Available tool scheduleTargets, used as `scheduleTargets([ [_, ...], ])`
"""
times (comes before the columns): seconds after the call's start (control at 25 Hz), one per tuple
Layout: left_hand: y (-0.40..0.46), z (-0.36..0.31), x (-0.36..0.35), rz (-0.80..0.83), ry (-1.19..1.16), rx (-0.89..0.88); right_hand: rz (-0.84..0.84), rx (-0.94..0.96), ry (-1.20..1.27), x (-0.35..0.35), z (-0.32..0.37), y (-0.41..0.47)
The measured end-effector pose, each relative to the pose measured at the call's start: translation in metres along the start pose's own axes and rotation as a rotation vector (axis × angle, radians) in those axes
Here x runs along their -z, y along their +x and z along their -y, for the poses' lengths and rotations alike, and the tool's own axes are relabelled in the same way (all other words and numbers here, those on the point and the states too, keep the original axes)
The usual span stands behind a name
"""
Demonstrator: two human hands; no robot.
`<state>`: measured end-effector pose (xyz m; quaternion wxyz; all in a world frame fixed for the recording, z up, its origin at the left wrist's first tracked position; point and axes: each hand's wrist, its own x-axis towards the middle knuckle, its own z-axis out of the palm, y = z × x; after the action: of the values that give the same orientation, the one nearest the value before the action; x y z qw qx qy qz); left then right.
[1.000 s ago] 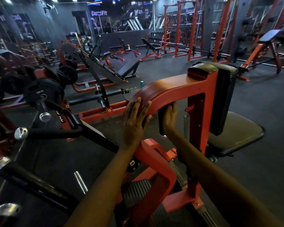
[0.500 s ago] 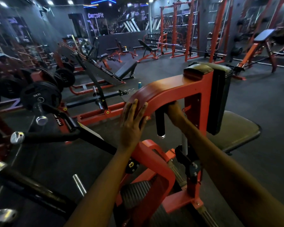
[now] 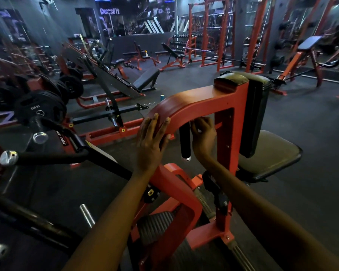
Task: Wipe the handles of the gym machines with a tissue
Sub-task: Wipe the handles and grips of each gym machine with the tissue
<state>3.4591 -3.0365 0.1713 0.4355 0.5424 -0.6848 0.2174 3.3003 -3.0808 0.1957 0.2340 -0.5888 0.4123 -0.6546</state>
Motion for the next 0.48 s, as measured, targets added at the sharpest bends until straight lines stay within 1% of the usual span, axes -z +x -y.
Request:
scheduleTargets([
  [0.04,-0.002,-0.001,0.000,0.002,-0.001,0.007,0.002,-0.023,0.048,-0.005,-0.004,-0.005],
  [0.08,-0.005,-0.002,0.000,0.005,-0.002,0.008,0.028,-0.047,0.035,-0.005,-0.015,-0.015],
  [0.16,-0.009,-0.002,0.000,0.010,-0.002,0.001,0.108,-0.014,-0.099,0.002,-0.039,-0.036],
  [0.2,-0.009,-0.002,0.000,0.010,-0.002,-0.003,0.111,0.006,-0.134,0.007,-0.043,-0.040],
  [0.28,-0.005,-0.002,0.000,0.011,-0.001,-0.007,0.018,0.000,-0.115,0.004,-0.027,-0.027],
  [0.32,-0.003,-0.001,0.000,0.010,0.002,-0.009,-0.023,0.016,-0.066,-0.001,-0.011,-0.018],
  [0.36,-0.001,0.000,0.000,0.011,0.002,-0.008,-0.035,0.070,-0.056,-0.008,0.000,-0.013],
  [0.4,0.000,0.001,-0.001,0.017,-0.002,0.000,0.025,0.113,-0.059,-0.012,-0.006,-0.012],
  [0.44,-0.001,0.001,-0.001,0.023,-0.009,0.008,0.129,0.110,-0.088,-0.014,-0.024,-0.016],
  [0.48,-0.004,-0.001,-0.001,0.026,-0.019,0.015,0.255,0.033,-0.143,-0.012,-0.037,-0.025],
])
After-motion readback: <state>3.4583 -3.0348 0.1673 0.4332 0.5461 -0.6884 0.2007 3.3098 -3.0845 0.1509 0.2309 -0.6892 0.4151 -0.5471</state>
